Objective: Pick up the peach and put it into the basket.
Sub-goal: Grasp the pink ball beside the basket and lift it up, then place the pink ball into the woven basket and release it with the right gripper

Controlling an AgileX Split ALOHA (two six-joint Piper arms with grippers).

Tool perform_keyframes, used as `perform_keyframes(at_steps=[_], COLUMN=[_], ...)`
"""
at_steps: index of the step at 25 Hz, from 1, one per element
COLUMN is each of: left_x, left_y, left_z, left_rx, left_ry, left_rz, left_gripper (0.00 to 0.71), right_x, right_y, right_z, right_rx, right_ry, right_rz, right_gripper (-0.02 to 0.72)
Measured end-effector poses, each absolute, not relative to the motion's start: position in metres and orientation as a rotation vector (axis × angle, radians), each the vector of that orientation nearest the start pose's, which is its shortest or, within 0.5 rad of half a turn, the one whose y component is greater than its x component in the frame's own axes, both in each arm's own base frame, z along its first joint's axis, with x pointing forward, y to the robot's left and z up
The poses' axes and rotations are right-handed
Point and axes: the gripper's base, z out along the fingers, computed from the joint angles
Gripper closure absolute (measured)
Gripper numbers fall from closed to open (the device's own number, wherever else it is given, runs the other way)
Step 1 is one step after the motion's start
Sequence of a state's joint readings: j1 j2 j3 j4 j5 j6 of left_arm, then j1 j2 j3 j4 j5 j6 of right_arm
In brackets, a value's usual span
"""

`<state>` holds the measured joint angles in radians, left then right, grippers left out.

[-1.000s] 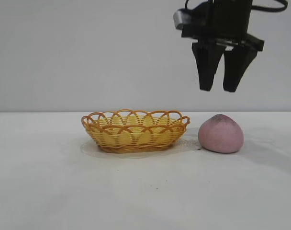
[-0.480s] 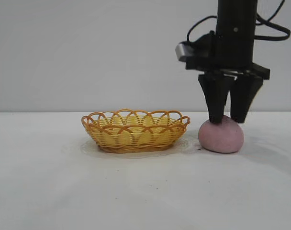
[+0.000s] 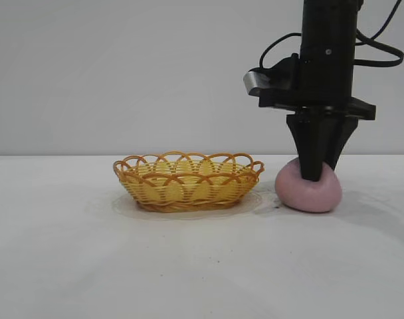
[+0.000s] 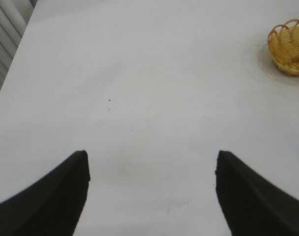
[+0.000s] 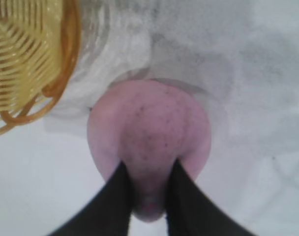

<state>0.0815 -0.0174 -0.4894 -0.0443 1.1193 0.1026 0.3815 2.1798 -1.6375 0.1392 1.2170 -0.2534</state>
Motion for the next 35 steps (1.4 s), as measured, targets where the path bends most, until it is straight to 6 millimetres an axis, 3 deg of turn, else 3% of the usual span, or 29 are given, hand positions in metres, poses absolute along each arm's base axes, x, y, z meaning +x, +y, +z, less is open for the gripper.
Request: perform_keyframes(at_steps=[1, 5, 12, 15, 22, 27, 31, 35], left_x=[-0.009, -0.009, -0.009, -0.009, -0.009, -0.009, -0.009, -0.009], left_y=[-0.004, -0.004, -0.004, -0.004, -0.004, -0.004, -0.004, -0.005], left_z=[0.270, 0.270, 0.270, 0.270, 0.270, 0.270, 0.270, 0.270], left_rx=[0.026, 0.026, 0.026, 0.026, 0.026, 0.026, 0.026, 0.027], left_ry=[2.096, 2.096, 2.096, 2.096, 2.096, 2.096, 2.096, 2.095], left_rz=[0.058, 0.058, 0.058, 0.058, 0.056, 0.056, 0.056, 0.048], left_gripper=[0.191, 0.191, 0.191, 0.191, 0.191, 0.191, 0.191, 0.191], right_x=[0.385, 0.390, 0.400, 0.398, 0.376, 0.368, 0.373, 0.377], right_y=[0.166, 0.164, 0.169, 0.177, 0.233, 0.275, 0.288, 0.290], right_z=[0.152, 0.164, 0.243, 0.261, 0.250, 0.221, 0.204, 0.199], right_rx=[-0.935, -0.951, -0.896, -0.880, -1.077, -1.209, -1.241, -1.246], right_ry=[3.107, 3.060, 2.831, 2.782, 2.750, 2.744, 2.748, 2.744], right_rz=[0.179, 0.121, 0.151, 0.231, 0.255, 0.258, 0.251, 0.236], right_gripper=[0.703, 0.703, 0.703, 0.703, 0.703, 0.703, 0.703, 0.703])
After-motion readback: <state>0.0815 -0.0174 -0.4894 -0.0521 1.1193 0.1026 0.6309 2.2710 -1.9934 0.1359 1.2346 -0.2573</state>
